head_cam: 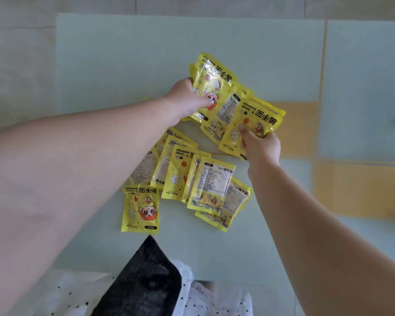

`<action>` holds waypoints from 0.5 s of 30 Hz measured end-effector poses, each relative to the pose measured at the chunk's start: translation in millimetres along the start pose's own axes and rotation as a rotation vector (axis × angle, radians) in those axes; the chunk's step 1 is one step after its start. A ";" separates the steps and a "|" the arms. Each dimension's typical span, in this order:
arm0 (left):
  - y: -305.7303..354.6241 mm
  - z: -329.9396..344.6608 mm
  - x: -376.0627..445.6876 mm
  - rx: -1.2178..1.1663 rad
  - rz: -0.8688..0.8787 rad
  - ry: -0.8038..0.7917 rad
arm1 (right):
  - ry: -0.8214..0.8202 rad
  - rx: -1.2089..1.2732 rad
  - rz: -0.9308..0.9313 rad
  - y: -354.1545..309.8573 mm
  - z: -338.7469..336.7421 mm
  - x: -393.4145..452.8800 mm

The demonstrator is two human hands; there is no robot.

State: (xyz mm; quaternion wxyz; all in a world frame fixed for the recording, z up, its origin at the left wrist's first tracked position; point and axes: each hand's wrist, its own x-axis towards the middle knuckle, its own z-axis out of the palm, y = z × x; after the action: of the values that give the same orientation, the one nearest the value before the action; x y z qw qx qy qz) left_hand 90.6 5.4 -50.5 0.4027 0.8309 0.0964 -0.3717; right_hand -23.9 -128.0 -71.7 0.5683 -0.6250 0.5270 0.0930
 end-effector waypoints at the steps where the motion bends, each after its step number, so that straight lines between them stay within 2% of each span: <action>1: 0.0 0.2 0.1 0.003 0.006 0.003 | -0.003 -0.006 -0.010 -0.3 1.7 -0.2; 8: -8.4 6.5 -9.1 -0.073 -0.013 0.004 | -0.080 0.111 0.009 -4.0 16.6 -7.1; 15: -14.2 8.1 -31.8 -0.319 -0.109 0.058 | -0.106 0.172 0.024 -2.0 11.2 -13.7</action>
State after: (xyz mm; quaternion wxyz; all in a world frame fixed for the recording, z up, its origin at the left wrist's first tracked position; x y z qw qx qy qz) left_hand 57.3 13.2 -40.2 0.5058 0.7604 0.2107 -0.3487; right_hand -22.9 -111.7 -64.4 0.6459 -0.5619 0.5094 0.0873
